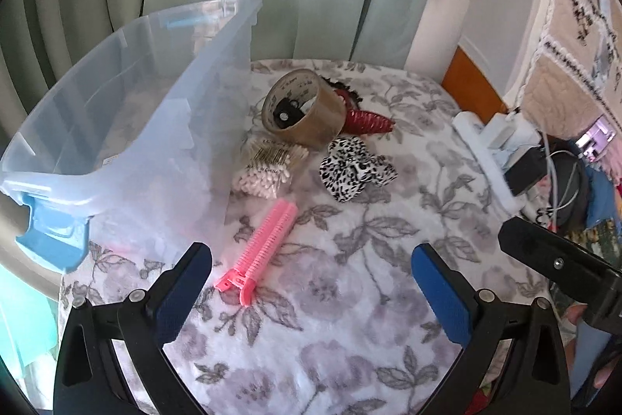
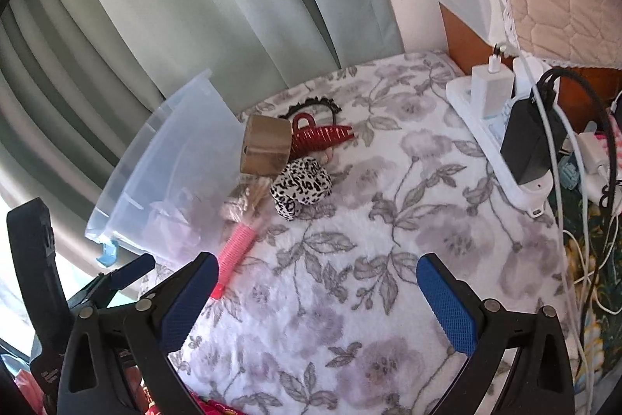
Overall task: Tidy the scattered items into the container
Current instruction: 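Grasp the pink hair roller with the left gripper while the right grasps the leopard scrunchie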
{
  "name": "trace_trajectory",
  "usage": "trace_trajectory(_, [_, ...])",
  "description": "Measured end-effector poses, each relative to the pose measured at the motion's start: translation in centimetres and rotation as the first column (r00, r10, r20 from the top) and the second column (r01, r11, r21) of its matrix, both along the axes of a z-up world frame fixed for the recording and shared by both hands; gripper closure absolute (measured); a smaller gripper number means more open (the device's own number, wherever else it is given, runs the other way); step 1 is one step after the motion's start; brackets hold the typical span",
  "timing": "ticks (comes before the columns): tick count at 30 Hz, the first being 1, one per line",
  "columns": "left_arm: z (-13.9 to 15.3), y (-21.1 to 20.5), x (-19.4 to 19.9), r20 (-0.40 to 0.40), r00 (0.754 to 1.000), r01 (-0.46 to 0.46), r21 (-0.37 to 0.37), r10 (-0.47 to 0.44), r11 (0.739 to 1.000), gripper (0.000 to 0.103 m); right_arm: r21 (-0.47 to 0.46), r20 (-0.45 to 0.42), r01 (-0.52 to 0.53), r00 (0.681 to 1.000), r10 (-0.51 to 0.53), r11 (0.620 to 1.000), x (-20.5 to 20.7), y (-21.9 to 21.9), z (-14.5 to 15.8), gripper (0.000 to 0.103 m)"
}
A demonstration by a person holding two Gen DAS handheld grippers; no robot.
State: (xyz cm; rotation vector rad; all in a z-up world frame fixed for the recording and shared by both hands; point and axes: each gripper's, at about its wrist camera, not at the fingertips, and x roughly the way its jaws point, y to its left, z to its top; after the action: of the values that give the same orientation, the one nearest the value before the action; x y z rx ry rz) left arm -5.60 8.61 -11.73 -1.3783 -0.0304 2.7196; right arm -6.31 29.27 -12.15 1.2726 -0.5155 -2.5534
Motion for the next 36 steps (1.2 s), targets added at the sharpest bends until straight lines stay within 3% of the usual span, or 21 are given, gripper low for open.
trace_trajectory(11, [-3.2,0.3,-2.1,0.043,0.998,-0.041,-0.085,0.045,0.996,0.018,0.015,0.041,-0.042,0.998,0.041,0.999,-2.2,-1.4,-2.2,0.0])
trace_trajectory(20, [-6.5,-0.2,-4.5,0.121,0.989,-0.068,-0.165,0.089,0.984,0.02,0.009,0.087,-0.09,0.992,0.089,0.996,-5.4,-3.2,-4.5,0.007])
trace_trajectory(24, [-7.5,-0.1,-5.3,0.145,0.986,-0.057,-0.161,0.081,0.985,0.022,0.01,0.1,-0.125,0.987,0.123,0.992,-7.0,-4.5,-5.4,0.012])
trace_trajectory(29, [-8.6,-0.4,-6.1,0.178,0.981,-0.054,-0.162,0.083,0.985,0.032,0.007,0.12,-0.14,0.983,0.138,0.99,-9.0,-5.7,-6.4,0.016])
trace_trajectory(33, [-8.6,-0.4,-6.1,0.174,0.981,-0.064,-0.154,0.091,0.986,0.034,0.002,0.136,-0.131,0.982,0.13,0.991,-10.4,-6.0,-7.1,0.02])
trace_trajectory(36, [-8.6,-0.4,-6.0,0.17,0.982,-0.063,-0.134,0.086,0.989,0.042,0.002,0.14,-0.13,0.982,0.129,0.991,-11.3,-6.3,-7.5,0.023])
